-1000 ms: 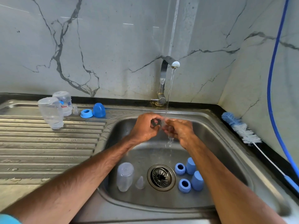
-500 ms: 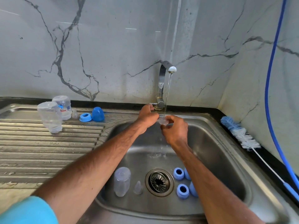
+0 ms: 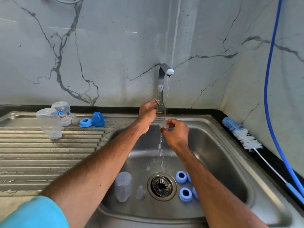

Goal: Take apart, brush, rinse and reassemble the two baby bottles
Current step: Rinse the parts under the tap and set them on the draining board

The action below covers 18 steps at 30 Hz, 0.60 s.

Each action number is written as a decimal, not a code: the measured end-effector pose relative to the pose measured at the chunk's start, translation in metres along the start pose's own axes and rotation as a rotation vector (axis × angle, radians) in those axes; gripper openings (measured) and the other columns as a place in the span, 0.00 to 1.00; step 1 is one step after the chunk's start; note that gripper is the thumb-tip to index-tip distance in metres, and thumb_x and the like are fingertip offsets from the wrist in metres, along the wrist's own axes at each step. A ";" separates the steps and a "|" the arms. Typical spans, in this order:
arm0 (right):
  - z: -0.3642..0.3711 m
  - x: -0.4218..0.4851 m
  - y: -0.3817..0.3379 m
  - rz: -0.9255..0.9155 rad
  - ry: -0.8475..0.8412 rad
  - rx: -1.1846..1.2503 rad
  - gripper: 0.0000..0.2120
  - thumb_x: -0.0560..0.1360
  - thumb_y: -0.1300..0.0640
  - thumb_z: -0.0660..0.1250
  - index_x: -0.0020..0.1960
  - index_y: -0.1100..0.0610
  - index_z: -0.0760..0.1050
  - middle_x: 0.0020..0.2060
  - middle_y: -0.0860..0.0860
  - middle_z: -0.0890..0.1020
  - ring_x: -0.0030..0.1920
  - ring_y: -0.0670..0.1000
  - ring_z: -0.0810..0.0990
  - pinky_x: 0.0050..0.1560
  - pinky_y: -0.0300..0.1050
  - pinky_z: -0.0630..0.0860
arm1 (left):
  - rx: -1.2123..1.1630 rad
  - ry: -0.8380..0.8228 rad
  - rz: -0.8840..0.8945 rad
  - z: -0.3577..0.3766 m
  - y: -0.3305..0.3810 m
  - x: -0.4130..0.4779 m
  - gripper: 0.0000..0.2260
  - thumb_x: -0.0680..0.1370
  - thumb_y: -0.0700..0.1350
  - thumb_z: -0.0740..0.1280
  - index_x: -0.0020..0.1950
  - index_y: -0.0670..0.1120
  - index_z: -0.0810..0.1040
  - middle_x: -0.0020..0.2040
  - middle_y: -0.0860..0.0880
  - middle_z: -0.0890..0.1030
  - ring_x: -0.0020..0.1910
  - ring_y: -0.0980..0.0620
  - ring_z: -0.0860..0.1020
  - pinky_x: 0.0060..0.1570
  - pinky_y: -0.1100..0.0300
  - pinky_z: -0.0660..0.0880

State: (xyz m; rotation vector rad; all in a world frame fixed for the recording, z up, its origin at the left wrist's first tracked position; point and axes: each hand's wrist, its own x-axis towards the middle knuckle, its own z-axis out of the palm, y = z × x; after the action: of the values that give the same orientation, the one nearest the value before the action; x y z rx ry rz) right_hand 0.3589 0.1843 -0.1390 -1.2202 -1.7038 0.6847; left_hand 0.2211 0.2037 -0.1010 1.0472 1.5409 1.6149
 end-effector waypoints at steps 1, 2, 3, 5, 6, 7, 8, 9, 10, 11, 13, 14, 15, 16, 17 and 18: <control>-0.001 0.001 -0.001 0.005 0.002 0.006 0.09 0.73 0.58 0.77 0.53 0.54 0.85 0.41 0.43 0.85 0.41 0.41 0.83 0.51 0.41 0.81 | 0.092 -0.050 0.050 -0.001 0.002 0.001 0.30 0.78 0.24 0.55 0.77 0.46 0.71 0.75 0.48 0.72 0.67 0.49 0.77 0.39 0.72 0.77; -0.001 0.001 -0.001 0.010 0.000 0.014 0.08 0.74 0.56 0.77 0.53 0.54 0.86 0.41 0.43 0.86 0.41 0.41 0.83 0.51 0.41 0.81 | 0.176 -0.100 0.096 -0.001 0.004 0.001 0.32 0.78 0.24 0.55 0.79 0.46 0.67 0.78 0.49 0.69 0.69 0.55 0.75 0.43 0.75 0.76; -0.001 0.001 -0.002 0.015 -0.004 0.026 0.08 0.74 0.54 0.77 0.52 0.54 0.86 0.40 0.44 0.86 0.41 0.43 0.84 0.52 0.43 0.82 | 0.247 -0.143 0.138 -0.002 0.008 0.002 0.34 0.77 0.23 0.54 0.80 0.46 0.65 0.80 0.49 0.66 0.65 0.64 0.77 0.43 0.78 0.74; 0.000 0.000 -0.004 0.044 -0.015 0.056 0.07 0.76 0.52 0.76 0.50 0.55 0.86 0.39 0.47 0.87 0.40 0.46 0.86 0.52 0.48 0.84 | 0.373 -0.189 0.183 -0.003 0.012 0.004 0.36 0.76 0.23 0.56 0.81 0.47 0.62 0.81 0.49 0.64 0.57 0.68 0.79 0.42 0.75 0.76; 0.000 -0.001 -0.006 0.060 -0.025 0.071 0.08 0.76 0.51 0.76 0.50 0.56 0.86 0.38 0.48 0.87 0.40 0.48 0.86 0.52 0.50 0.85 | 0.445 -0.195 0.203 -0.006 0.014 0.005 0.36 0.76 0.23 0.56 0.81 0.48 0.62 0.81 0.49 0.64 0.63 0.59 0.79 0.51 0.68 0.79; 0.000 -0.002 -0.006 0.074 -0.037 0.085 0.09 0.77 0.51 0.75 0.49 0.56 0.86 0.38 0.49 0.87 0.40 0.49 0.86 0.52 0.51 0.85 | 0.520 -0.207 0.215 -0.008 0.015 0.005 0.37 0.76 0.23 0.57 0.82 0.49 0.61 0.80 0.48 0.65 0.69 0.48 0.76 0.62 0.57 0.79; 0.000 -0.003 -0.007 0.087 -0.052 0.107 0.10 0.78 0.50 0.75 0.48 0.57 0.86 0.38 0.50 0.87 0.40 0.50 0.87 0.51 0.52 0.85 | 0.582 -0.231 0.221 -0.012 0.016 0.005 0.39 0.75 0.23 0.57 0.82 0.50 0.60 0.80 0.48 0.66 0.70 0.42 0.74 0.68 0.49 0.75; -0.001 -0.004 -0.007 0.106 -0.062 0.143 0.11 0.78 0.50 0.74 0.45 0.57 0.86 0.36 0.51 0.87 0.38 0.52 0.87 0.48 0.52 0.86 | 0.615 -0.261 0.216 -0.014 0.018 0.003 0.40 0.75 0.23 0.58 0.83 0.51 0.59 0.80 0.49 0.66 0.65 0.44 0.76 0.68 0.46 0.74; -0.002 -0.005 -0.008 0.131 -0.068 0.189 0.12 0.79 0.50 0.74 0.43 0.58 0.85 0.34 0.53 0.86 0.36 0.53 0.86 0.45 0.52 0.86 | 0.622 -0.287 0.206 -0.017 0.020 -0.001 0.40 0.74 0.24 0.58 0.83 0.51 0.59 0.79 0.48 0.67 0.60 0.48 0.77 0.66 0.47 0.76; -0.003 -0.005 -0.009 0.163 -0.072 0.233 0.14 0.79 0.49 0.73 0.42 0.59 0.85 0.33 0.54 0.86 0.33 0.54 0.85 0.41 0.51 0.86 | 0.618 -0.303 0.205 -0.020 0.021 -0.007 0.39 0.74 0.24 0.59 0.82 0.50 0.61 0.78 0.47 0.68 0.60 0.49 0.76 0.64 0.51 0.77; -0.006 -0.006 -0.011 0.250 -0.098 0.298 0.17 0.79 0.47 0.72 0.40 0.60 0.85 0.32 0.55 0.86 0.30 0.52 0.83 0.33 0.45 0.83 | 0.597 -0.307 0.219 -0.025 0.018 -0.023 0.33 0.74 0.25 0.60 0.78 0.46 0.70 0.74 0.45 0.73 0.68 0.49 0.74 0.65 0.57 0.73; -0.008 -0.007 -0.012 0.301 -0.127 0.324 0.18 0.79 0.46 0.72 0.40 0.60 0.85 0.31 0.55 0.86 0.29 0.51 0.82 0.31 0.43 0.81 | 0.568 -0.305 0.225 -0.029 0.014 -0.031 0.30 0.75 0.25 0.61 0.74 0.45 0.74 0.71 0.46 0.75 0.67 0.50 0.75 0.65 0.58 0.73; -0.010 -0.008 -0.013 0.354 -0.167 0.353 0.19 0.79 0.46 0.72 0.41 0.61 0.85 0.31 0.55 0.86 0.29 0.51 0.81 0.30 0.42 0.79 | 0.521 -0.307 0.225 -0.034 0.011 -0.039 0.26 0.76 0.26 0.61 0.72 0.44 0.77 0.68 0.46 0.78 0.63 0.52 0.77 0.64 0.59 0.74; -0.010 -0.010 -0.015 0.403 -0.214 0.383 0.19 0.80 0.45 0.71 0.43 0.62 0.85 0.31 0.55 0.85 0.28 0.50 0.80 0.29 0.43 0.78 | 0.466 -0.315 0.218 -0.040 0.009 -0.047 0.23 0.77 0.27 0.62 0.69 0.43 0.78 0.64 0.47 0.80 0.59 0.54 0.78 0.60 0.63 0.76; -0.010 -0.010 -0.016 0.442 -0.259 0.407 0.20 0.80 0.46 0.70 0.45 0.63 0.85 0.31 0.54 0.84 0.28 0.50 0.79 0.30 0.43 0.77 | 0.404 -0.333 0.202 -0.045 0.007 -0.054 0.21 0.78 0.27 0.62 0.68 0.41 0.79 0.63 0.47 0.81 0.57 0.55 0.79 0.56 0.67 0.77; -0.009 -0.011 -0.017 0.470 -0.301 0.428 0.20 0.80 0.46 0.70 0.46 0.64 0.84 0.31 0.54 0.83 0.28 0.49 0.78 0.30 0.43 0.75 | 0.340 -0.358 0.179 -0.050 0.006 -0.061 0.20 0.79 0.28 0.63 0.68 0.40 0.79 0.62 0.46 0.82 0.57 0.55 0.80 0.53 0.69 0.77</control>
State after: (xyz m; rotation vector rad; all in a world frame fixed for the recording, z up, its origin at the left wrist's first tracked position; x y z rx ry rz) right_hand 0.3606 0.1669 -0.1248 -1.2542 -1.3965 1.4970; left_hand 0.2049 0.1259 -0.1002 1.6017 1.5353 1.2083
